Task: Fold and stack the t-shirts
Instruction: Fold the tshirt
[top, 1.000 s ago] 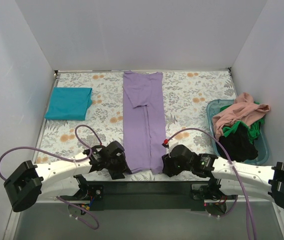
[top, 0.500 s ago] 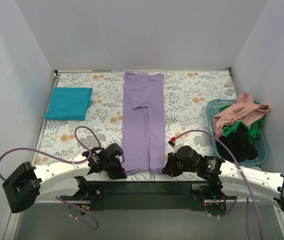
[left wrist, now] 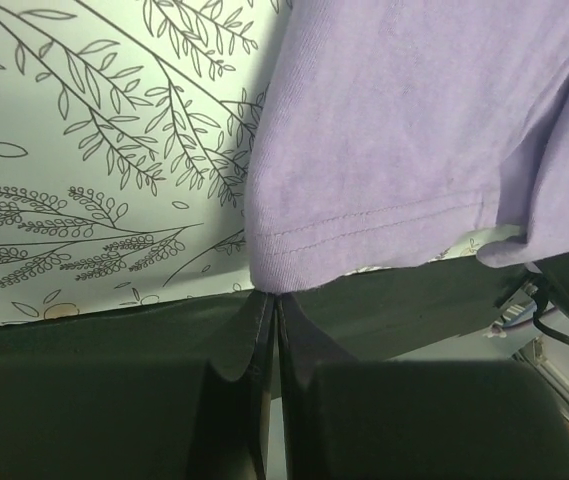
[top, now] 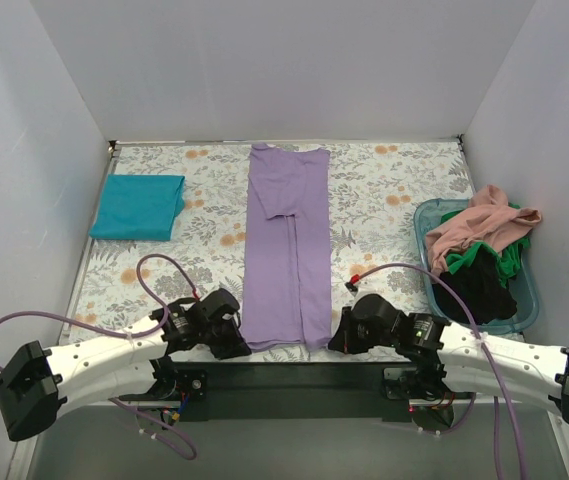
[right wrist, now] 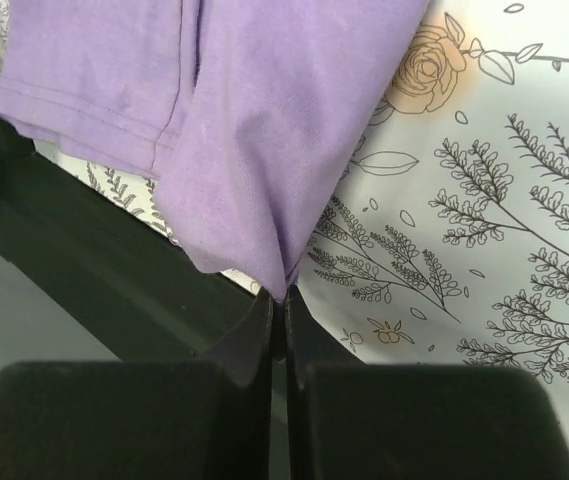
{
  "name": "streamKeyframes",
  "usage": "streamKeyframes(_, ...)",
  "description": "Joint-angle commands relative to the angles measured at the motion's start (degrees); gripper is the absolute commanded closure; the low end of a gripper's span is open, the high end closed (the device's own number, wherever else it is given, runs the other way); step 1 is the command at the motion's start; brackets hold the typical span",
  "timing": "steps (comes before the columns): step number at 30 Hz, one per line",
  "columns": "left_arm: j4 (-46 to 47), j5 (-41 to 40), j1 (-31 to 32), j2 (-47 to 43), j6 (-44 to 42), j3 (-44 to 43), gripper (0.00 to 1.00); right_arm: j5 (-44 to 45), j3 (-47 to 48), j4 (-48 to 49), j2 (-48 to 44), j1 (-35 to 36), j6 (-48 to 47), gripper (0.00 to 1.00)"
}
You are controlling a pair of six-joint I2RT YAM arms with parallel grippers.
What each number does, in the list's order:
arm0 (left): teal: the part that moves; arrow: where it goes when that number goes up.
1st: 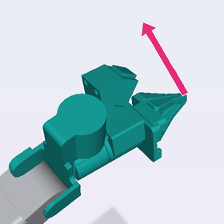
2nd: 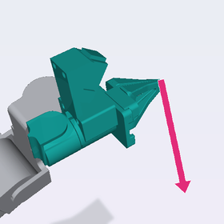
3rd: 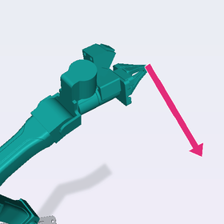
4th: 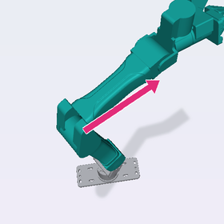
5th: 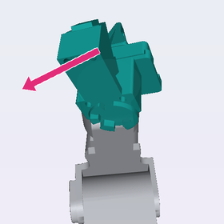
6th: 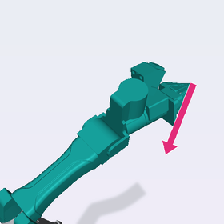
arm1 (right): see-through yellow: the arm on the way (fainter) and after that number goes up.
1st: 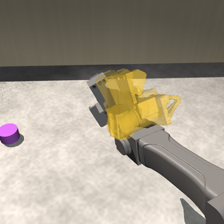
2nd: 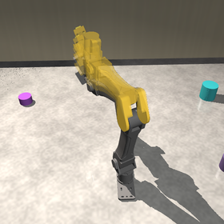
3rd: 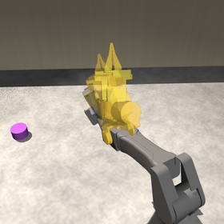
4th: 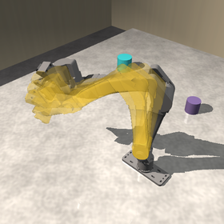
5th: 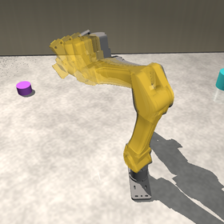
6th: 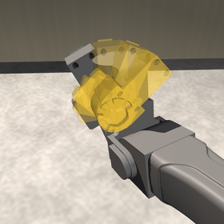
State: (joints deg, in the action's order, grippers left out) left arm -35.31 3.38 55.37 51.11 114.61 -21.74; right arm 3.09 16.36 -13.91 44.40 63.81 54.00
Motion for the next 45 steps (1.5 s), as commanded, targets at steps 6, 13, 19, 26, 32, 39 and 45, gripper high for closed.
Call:
streamKeyframes(6, -2.13, -9.61, 0.35, 2.93, 0.62, -8.14, 1.00, 3.94, 9.21, -0.68, 4.02, -2.98, -6.17, 0.99)
streamKeyframes(13, -3.01, -19.54, -1.14, 9.95, -2.10, -17.53, 1.00, 2.36, 15.26, 0.89, 9.55, -10.71, -12.06, 0.99)
streamKeyframes(19, 2.96, -19.38, -7.38, 17.77, -10.97, -24.84, 1.00, -1.15, 20.46, 4.68, 16.75, -17.65, -17.16, 0.99)
streamKeyframes(26, 8.68, -16.38, -15.38, 25.77, -17.84, -31.43, 1.00, -6.07, 27.39, 8.11, 24.23, -24.87, -21.65, 0.99)
streamKeyframes(32, 10.35, -16.12, -20.47, 31.67, -21.17, -37.05, 1.00, -10.20, 32.50, 11.27, 31.53, -29.27, -24.90, 0.99)
streamKeyframes(39, 12.11, -13.31, -24.44, 40.46, -25.83, -44.78, 1.00, -14.86, 37.95, 13.38, 38.47, -33.84, -27.80, 0.99)
streamKeyframes(45, 11.50, -14.19, -26.45, 46.09, -26.45, -48.31, 1.00, -18.12, 42.08, 15.23, 44.27, -36.56, -28.86, 0.99)
